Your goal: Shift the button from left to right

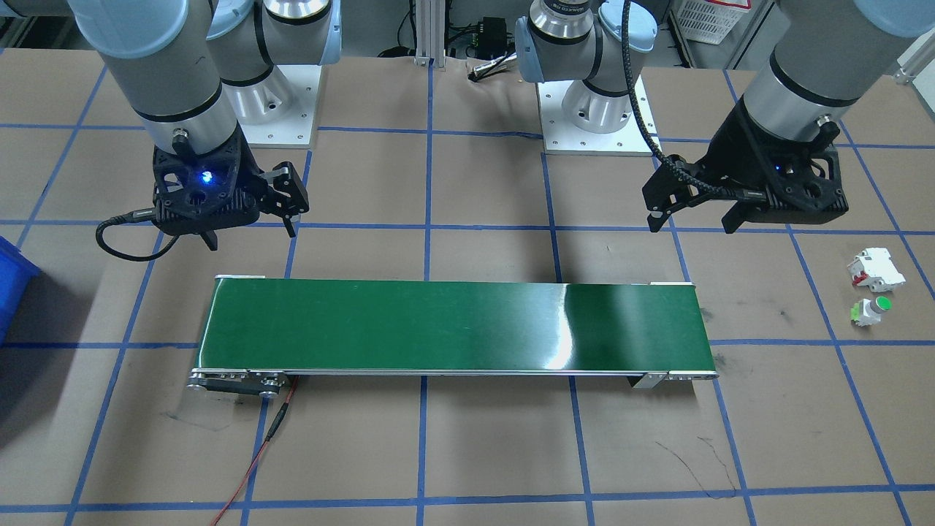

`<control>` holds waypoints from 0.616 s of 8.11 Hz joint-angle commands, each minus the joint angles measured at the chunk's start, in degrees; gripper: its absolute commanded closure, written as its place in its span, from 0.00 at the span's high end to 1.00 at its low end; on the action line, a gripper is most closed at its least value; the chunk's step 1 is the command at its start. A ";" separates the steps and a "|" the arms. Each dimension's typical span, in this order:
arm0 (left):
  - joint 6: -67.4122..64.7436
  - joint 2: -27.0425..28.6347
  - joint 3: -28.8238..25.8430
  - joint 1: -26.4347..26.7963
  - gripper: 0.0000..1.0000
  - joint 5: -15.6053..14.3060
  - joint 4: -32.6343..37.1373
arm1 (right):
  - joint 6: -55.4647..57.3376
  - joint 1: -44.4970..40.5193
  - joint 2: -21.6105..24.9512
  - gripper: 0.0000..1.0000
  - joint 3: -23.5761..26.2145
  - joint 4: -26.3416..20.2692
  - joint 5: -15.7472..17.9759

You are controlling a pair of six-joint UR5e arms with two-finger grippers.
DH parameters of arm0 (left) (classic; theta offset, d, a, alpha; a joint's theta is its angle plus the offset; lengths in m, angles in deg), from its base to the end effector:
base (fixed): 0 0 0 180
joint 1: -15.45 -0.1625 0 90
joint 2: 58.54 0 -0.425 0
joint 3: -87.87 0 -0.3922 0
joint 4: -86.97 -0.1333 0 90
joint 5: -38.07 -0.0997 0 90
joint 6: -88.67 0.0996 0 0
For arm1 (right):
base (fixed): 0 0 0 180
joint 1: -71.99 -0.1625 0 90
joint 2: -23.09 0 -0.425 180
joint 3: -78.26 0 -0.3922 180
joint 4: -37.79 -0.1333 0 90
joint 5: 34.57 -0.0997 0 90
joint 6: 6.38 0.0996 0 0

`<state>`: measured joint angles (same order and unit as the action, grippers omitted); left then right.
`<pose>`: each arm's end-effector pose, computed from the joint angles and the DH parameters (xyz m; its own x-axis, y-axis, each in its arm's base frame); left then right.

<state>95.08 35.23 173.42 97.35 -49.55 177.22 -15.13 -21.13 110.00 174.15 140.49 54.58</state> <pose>-0.0627 -0.5347 0.4925 -0.9988 -0.0291 0.0404 -0.0296 0.9995 -0.0121 0.1627 -0.5082 0.4328 -0.9785 -0.2063 -0.0048 -0.2056 0.9764 -0.0664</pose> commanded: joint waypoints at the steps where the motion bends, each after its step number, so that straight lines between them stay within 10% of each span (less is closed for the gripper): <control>1: 0.00 -0.60 0.05 0.02 1.00 -0.01 1.40 | -0.04 0.12 0.02 1.00 0.00 0.30 -0.11; 5: 0.35 1.23 -0.82 -9.26 1.00 -5.63 2.74 | -0.04 0.12 -0.07 1.00 0.00 0.04 -0.02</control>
<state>95.19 35.16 173.29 94.12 -53.48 180.13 -15.16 -21.01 110.01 174.15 140.40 54.54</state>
